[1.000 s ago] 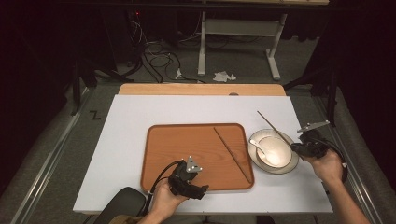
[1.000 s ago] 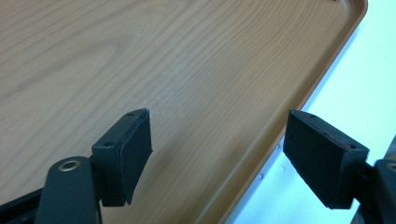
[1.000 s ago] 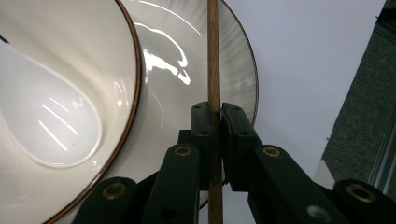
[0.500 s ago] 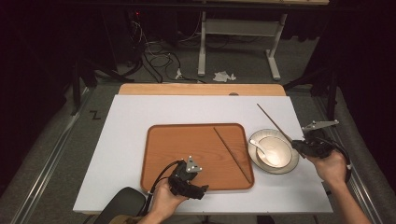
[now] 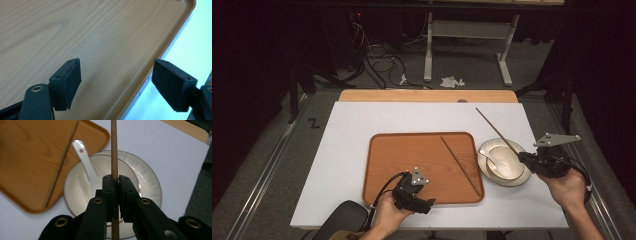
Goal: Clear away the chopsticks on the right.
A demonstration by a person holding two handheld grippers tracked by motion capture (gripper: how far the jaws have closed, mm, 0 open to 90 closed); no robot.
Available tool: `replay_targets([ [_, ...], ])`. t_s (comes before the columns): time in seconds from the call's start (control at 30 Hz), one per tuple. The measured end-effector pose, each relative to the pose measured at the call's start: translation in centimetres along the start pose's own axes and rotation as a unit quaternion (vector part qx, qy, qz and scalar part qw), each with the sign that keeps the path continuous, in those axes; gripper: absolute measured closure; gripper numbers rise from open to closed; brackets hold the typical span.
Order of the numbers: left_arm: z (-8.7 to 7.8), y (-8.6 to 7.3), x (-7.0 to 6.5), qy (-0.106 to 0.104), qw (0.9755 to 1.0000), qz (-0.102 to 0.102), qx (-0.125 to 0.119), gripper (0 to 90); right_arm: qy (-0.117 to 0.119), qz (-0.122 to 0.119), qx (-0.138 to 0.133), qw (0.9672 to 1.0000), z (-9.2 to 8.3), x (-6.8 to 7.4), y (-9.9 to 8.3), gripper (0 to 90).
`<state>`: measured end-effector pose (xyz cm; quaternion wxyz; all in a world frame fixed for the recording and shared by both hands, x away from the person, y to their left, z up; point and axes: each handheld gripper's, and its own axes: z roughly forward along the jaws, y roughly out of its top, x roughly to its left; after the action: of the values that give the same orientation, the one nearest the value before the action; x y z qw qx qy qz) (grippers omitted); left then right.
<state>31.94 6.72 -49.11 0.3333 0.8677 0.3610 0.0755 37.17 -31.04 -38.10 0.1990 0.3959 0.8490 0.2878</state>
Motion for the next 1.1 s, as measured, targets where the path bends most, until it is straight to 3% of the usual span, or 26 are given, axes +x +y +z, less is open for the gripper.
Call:
replay_targets([
  [0.13,0.0,0.0,0.1,0.000,1.0000,-0.002,-0.001,23.9,0.019,-0.019,-0.004,0.9996,-0.4,2.3,0.5,85.0],
  [0.3,0.0,0.0,0.0,0.000,1.0000,0.001,0.000,23.9,0.045,-0.042,0.001,0.9981,0.5,5.0,0.7,85.0],
  [0.37,0.0,0.0,0.0,0.001,1.0000,0.001,-0.001,23.9,0.065,-0.057,0.014,0.9962,1.9,7.4,0.3,84.9],
  [0.53,0.0,0.0,0.0,0.000,1.0000,0.001,-0.001,23.9,0.091,-0.070,0.051,0.9921,5.2,10.1,-0.1,84.9],
  [0.77,-0.2,0.0,0.0,0.002,1.0000,0.001,-0.003,23.9,0.098,-0.064,0.077,0.9901,8.5,11.4,0.0,84.9],
  [1.1,-0.2,0.0,0.1,0.004,1.0000,0.000,-0.005,23.9,0.103,-0.052,0.092,0.9891,10.5,12.1,-0.1,84.4],
])
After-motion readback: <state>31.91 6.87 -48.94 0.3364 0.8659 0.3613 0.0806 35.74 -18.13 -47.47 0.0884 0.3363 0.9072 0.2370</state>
